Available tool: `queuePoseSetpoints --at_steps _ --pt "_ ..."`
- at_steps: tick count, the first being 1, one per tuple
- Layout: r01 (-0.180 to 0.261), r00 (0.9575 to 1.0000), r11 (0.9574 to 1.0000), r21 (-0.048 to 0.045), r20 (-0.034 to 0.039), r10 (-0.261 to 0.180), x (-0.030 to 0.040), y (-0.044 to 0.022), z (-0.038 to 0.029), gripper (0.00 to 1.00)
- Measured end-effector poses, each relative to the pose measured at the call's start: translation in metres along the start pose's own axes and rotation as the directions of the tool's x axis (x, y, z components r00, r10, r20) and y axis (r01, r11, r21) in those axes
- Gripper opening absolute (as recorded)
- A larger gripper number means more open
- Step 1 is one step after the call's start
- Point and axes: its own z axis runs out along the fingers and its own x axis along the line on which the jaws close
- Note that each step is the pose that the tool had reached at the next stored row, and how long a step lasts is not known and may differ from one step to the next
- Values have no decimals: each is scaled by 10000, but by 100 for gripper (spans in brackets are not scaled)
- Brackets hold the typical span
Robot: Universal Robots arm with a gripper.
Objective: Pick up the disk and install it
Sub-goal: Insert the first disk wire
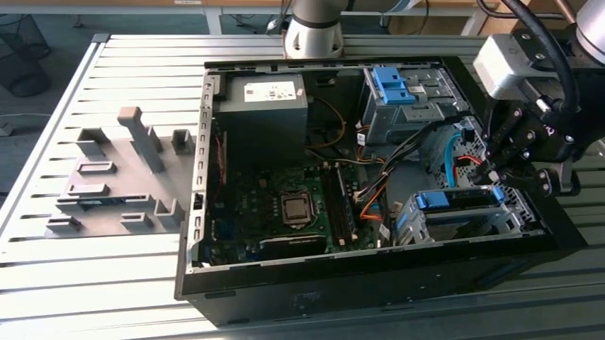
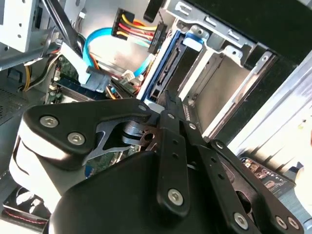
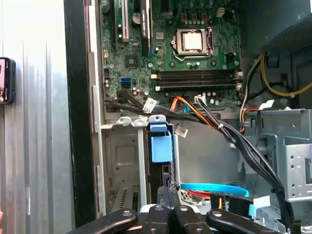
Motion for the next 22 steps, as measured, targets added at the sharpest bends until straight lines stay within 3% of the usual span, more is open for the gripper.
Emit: queuePoseSetpoints --at_steps 7,10,22 --pt "0 10000 10000 0 1 0 -4 -92 14 11" --pt "0 10000 10000 0 0 0 -2 -57 15 11" --pt "0 10000 10000 0 0 0 -3 -53 14 11"
